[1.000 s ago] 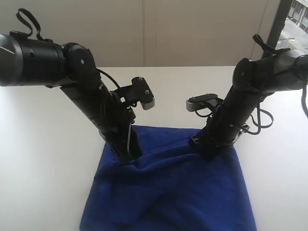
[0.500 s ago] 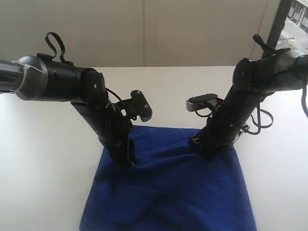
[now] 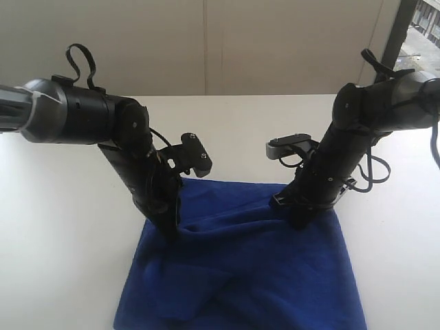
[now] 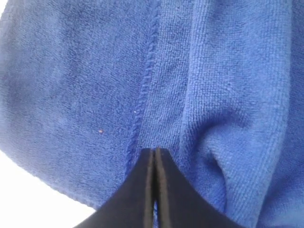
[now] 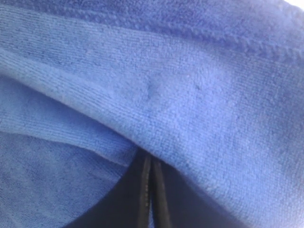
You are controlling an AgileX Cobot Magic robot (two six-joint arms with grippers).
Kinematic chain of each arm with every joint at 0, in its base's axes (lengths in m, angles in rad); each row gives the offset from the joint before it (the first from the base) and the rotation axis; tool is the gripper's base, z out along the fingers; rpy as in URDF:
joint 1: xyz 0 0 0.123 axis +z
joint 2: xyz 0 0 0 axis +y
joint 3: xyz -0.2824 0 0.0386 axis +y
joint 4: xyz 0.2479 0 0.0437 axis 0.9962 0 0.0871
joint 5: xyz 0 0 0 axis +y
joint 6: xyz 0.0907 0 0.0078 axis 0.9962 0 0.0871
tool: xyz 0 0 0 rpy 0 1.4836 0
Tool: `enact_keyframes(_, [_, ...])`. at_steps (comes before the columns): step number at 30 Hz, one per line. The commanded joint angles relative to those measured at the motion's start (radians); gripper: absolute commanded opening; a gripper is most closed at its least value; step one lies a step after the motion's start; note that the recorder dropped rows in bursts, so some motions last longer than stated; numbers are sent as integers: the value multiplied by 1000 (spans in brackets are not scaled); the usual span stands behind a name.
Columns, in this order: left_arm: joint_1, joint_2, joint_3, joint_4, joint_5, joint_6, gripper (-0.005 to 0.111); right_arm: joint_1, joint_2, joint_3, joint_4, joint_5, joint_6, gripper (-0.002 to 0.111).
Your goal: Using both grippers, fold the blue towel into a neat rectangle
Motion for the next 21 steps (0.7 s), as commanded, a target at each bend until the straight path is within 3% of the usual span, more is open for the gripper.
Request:
enact_keyframes(1, [2, -75, 5, -3, -18, -6, 0, -9, 43, 19, -98, -33, -2, 0])
enact_keyframes(8, [2, -141, 5, 13, 0, -6, 0, -9, 43, 19, -98, -33, -2, 0])
enact_keyframes(21, [31, -139, 5, 13, -334, 96, 0, -9, 43, 19, -98, -29, -2, 0])
